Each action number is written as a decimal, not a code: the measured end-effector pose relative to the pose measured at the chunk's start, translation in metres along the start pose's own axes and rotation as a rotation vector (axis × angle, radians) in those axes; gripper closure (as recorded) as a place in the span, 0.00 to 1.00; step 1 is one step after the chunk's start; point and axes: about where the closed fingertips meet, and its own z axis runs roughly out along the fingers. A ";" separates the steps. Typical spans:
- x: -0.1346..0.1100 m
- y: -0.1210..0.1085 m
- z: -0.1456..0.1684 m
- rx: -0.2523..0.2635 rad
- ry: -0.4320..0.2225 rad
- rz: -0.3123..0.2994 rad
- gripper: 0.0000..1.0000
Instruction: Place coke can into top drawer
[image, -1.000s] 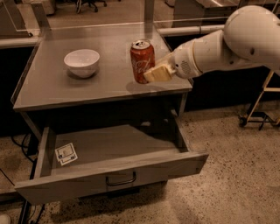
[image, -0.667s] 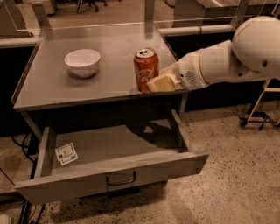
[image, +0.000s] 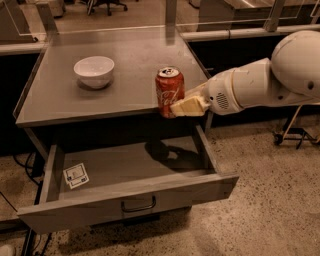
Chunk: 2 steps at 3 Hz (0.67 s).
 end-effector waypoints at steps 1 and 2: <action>0.023 0.013 0.014 -0.008 0.025 0.044 1.00; 0.071 0.045 0.048 -0.038 0.039 0.133 1.00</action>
Offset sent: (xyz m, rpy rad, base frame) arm -0.0448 0.0217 -0.1008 0.0396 0.1543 -0.0735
